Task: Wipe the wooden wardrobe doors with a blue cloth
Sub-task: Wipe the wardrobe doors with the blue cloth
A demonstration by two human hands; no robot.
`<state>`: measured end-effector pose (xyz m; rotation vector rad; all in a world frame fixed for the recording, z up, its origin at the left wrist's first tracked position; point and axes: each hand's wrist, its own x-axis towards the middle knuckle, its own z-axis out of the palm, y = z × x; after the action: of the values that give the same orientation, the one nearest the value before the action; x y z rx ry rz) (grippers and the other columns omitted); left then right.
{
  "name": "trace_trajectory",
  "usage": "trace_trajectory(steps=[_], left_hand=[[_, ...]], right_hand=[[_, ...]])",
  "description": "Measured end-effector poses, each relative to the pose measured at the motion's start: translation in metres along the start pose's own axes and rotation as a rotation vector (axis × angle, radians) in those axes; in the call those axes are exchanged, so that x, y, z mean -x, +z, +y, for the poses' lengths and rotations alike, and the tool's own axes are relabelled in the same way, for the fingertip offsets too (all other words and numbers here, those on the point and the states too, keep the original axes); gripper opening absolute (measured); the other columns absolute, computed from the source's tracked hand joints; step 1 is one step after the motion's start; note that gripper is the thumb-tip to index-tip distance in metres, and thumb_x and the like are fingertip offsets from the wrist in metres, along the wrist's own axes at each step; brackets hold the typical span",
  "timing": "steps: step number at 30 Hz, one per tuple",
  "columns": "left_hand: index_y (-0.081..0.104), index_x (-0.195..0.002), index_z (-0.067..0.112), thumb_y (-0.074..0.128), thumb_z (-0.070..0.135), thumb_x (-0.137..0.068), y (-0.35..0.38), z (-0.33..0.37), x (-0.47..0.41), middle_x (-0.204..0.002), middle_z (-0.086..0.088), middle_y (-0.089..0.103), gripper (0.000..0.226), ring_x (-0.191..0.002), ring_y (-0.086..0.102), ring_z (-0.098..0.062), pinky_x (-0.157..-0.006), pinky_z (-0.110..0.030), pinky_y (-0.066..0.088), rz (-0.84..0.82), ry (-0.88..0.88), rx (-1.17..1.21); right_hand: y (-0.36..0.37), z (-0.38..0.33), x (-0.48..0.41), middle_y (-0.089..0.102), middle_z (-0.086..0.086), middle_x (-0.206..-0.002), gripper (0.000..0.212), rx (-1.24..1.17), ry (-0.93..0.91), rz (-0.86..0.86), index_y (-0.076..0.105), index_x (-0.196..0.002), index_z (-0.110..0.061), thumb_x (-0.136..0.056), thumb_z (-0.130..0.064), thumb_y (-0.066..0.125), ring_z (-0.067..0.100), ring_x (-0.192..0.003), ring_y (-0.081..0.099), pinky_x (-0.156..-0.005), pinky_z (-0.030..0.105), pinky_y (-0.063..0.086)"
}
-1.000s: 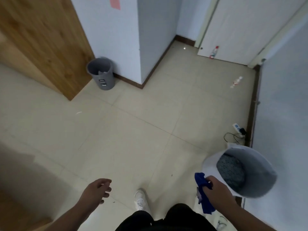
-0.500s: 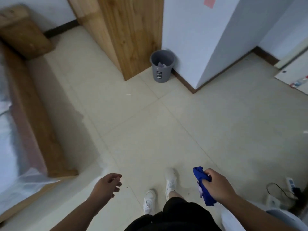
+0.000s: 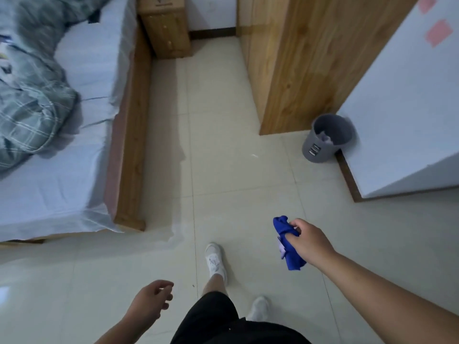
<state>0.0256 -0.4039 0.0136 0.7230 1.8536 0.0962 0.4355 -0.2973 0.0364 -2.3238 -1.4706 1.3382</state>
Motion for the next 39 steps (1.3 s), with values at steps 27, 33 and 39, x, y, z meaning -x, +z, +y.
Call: trace_trajectory(steps=[27,33,39], left_hand=[[0.068,-0.111,0.031,0.055,0.031,-0.106,-0.172,0.427,-0.262,-0.101,-0.001,0.077,0.014,-0.092,0.073,-0.024,-0.068,-0.03,0.056,0.044,0.135,0.099],[0.071,-0.11,0.029,0.056,0.03,-0.105,-0.183,0.452,-0.285,-0.099,-0.004,0.077,0.015,-0.087,0.073,-0.025,-0.065,-0.03,0.056,0.077,0.034,0.166],[0.072,-0.108,0.019,0.057,0.025,-0.105,-0.217,0.482,-0.343,-0.098,-0.013,0.075,0.016,-0.076,0.066,-0.025,-0.06,-0.03,0.047,0.086,-0.09,0.239]], right_hand=[[-0.146,-0.18,-0.336,0.071,-0.011,-0.076,0.01,0.17,0.118,-0.073,0.063,-0.087,-0.031,-0.09,-0.039,0.059,0.009,-0.067,0.068,-0.064,0.03,0.053],[-0.198,-0.305,-0.457,0.071,-0.013,-0.079,0.008,0.088,-0.04,-0.01,0.062,-0.086,-0.036,-0.08,-0.041,0.058,0.01,-0.072,0.067,-0.065,0.033,0.055],[-0.224,-0.433,-0.545,0.069,-0.02,-0.08,0.009,0.06,-0.168,0.005,0.06,-0.087,-0.042,-0.079,-0.046,0.057,0.002,-0.072,0.064,-0.057,0.027,0.043]])
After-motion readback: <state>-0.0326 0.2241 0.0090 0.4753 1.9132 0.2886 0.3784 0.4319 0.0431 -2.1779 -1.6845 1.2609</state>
